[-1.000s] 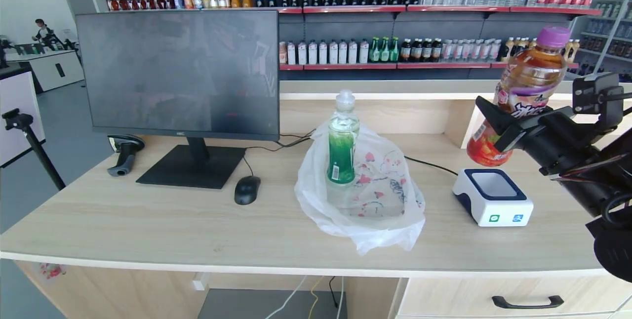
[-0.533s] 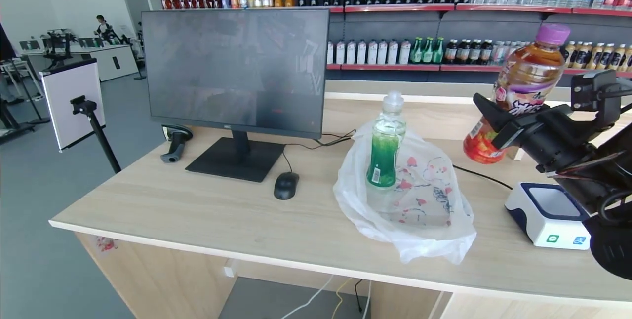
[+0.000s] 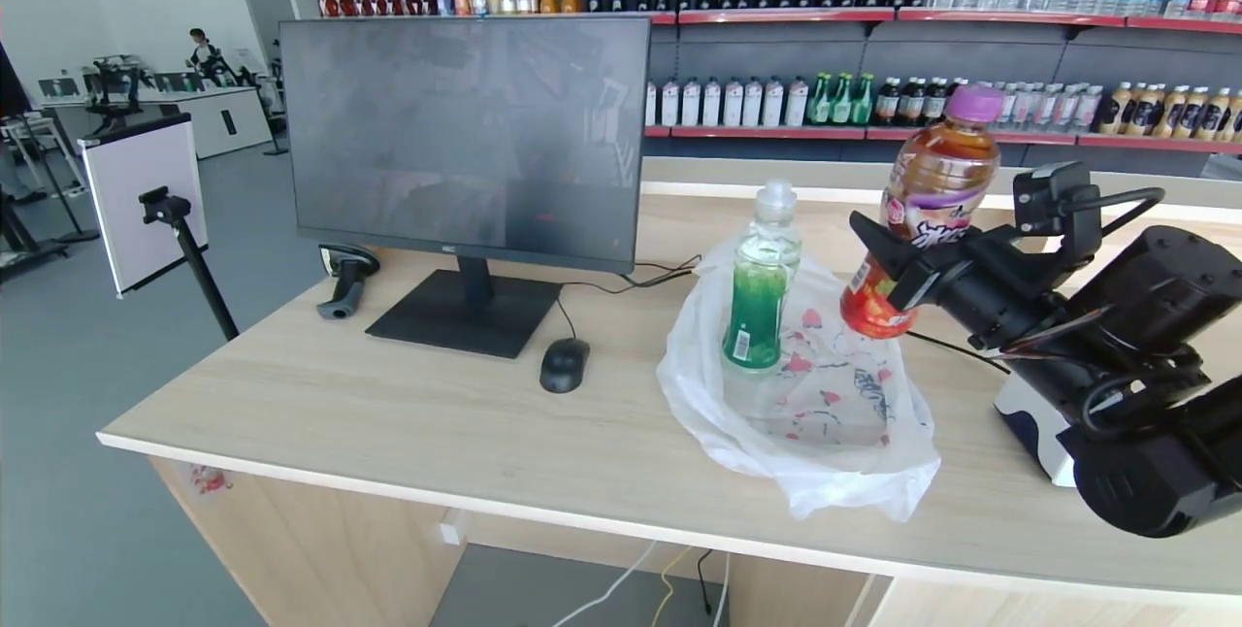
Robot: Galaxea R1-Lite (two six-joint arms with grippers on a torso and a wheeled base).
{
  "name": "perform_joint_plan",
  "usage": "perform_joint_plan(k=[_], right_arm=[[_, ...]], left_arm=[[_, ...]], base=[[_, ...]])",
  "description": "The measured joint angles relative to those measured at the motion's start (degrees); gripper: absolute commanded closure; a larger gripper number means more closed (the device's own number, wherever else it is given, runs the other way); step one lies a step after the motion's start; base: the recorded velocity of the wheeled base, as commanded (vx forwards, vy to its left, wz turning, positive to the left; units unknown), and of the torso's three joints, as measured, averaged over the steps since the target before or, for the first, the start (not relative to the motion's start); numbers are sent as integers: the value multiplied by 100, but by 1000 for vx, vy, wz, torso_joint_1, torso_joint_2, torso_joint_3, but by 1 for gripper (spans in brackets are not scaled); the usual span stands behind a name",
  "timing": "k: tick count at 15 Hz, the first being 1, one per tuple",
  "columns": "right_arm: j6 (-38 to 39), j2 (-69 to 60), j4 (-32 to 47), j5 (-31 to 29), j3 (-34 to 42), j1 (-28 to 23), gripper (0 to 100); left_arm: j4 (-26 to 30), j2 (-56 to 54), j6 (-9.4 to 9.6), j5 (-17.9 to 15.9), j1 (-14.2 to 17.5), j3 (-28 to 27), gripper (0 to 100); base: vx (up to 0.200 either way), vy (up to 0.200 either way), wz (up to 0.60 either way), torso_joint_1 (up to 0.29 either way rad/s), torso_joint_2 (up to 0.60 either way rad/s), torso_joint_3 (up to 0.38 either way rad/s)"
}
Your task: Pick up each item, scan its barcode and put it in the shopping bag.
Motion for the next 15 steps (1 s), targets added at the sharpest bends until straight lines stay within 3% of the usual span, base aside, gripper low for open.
perform_joint_plan(k=[15], right_arm=[[68,1345,2,2,-450,33,100]], left_arm=[[-16,0,11,0,0,0,0]], base=[[0,0,0,0,0,0]])
